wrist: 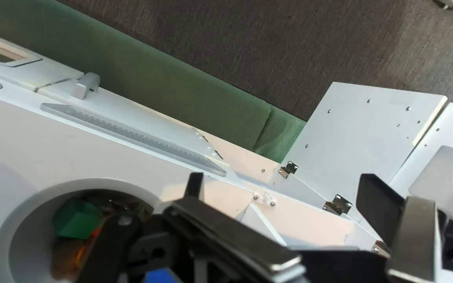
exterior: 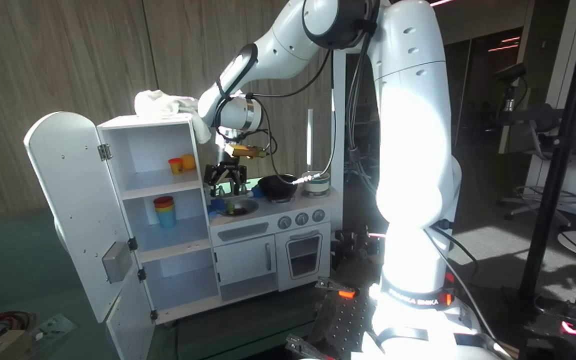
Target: Use the ladle to stir the contents in the white pot.
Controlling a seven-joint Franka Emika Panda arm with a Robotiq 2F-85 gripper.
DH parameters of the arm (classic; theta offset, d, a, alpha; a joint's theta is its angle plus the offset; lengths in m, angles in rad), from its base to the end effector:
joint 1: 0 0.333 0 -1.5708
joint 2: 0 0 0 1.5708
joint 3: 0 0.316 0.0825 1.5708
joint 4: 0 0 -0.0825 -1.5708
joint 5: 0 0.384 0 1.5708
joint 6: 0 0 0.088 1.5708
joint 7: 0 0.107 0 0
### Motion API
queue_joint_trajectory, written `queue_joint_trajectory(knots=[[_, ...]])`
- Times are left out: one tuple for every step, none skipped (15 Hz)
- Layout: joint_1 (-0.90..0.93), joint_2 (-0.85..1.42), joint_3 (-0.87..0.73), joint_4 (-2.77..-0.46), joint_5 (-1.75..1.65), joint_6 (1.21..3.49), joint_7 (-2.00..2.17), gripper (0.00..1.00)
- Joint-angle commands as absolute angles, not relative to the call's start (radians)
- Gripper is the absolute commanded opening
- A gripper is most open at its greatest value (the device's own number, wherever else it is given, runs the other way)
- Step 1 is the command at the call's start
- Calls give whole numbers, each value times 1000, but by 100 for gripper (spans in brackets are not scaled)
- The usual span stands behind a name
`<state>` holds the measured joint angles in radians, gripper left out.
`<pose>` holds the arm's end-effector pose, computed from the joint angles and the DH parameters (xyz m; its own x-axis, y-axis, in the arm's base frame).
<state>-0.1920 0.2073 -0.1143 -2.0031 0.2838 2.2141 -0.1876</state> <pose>0.5680 -0.1679 0.3572 0.9581 -0.2851 0.0276 -0.2741 -0.9405 -0.2007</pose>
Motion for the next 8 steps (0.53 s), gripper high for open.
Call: queue_joint_trajectory(knots=[[-193, 214, -119, -2037, 172, 2289, -307, 100], [-199, 214, -123, -2053, 138, 2311, -343, 100], [-201, 212, -127, -2080, 100, 2359, -365, 100], [-200, 213, -129, -2112, 62, 2410, -384, 100], [-199, 219, -136, -2139, 13, 2463, -387, 100], [-200, 229, -143, -2165, -33, 2526, -391, 100], [-202, 241, -150, -2185, -79, 2587, -393, 100], [-200, 254, -162, -2201, -134, 2653, -379, 100]])
